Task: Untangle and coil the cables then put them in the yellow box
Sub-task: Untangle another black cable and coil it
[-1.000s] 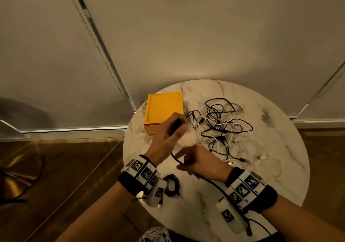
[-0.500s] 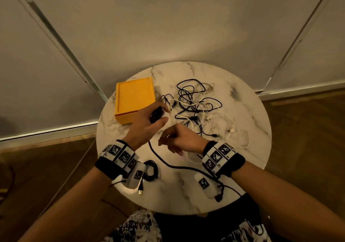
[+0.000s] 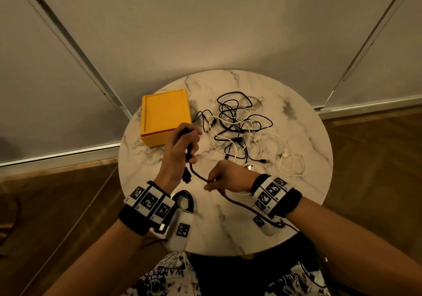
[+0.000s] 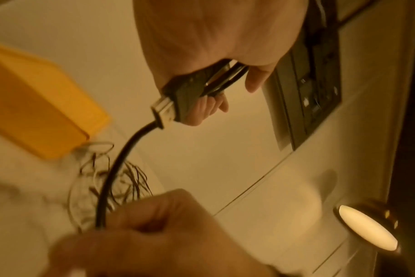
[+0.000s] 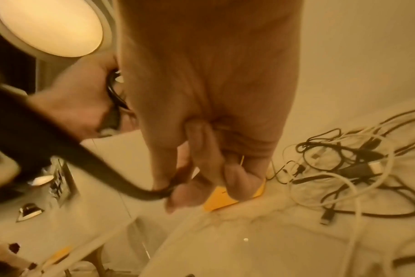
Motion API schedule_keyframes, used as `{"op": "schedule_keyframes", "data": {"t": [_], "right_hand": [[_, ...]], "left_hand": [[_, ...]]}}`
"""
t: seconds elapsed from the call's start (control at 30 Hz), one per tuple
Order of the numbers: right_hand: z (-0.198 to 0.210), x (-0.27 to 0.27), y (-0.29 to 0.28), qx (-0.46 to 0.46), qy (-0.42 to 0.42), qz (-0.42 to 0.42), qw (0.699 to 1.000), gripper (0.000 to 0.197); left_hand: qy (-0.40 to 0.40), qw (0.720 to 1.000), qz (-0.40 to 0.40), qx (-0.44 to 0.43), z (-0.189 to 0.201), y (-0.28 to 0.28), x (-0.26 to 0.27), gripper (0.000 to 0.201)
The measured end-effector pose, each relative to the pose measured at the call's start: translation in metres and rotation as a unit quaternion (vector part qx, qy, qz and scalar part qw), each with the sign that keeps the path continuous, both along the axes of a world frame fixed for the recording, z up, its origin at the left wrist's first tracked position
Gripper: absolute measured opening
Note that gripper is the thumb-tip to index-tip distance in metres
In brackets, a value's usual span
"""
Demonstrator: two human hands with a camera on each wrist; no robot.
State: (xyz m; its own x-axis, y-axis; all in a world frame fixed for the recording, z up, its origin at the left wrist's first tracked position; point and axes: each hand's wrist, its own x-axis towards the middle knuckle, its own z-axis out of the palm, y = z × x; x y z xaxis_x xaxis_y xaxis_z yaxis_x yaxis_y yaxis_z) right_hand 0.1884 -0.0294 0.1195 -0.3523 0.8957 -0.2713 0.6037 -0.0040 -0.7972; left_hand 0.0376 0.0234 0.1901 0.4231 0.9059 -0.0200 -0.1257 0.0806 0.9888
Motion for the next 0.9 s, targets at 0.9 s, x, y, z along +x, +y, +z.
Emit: {"op": "schedule_keyframes", "data": {"t": [0.9], "right_hand": [[0.051,-0.016,-0.026,-0.165,0.249,0.043,0.953,0.017]], "left_hand": [[0.282,0.887,-0.149,0.333,-0.006,0.002,0.015,0.035]]}}
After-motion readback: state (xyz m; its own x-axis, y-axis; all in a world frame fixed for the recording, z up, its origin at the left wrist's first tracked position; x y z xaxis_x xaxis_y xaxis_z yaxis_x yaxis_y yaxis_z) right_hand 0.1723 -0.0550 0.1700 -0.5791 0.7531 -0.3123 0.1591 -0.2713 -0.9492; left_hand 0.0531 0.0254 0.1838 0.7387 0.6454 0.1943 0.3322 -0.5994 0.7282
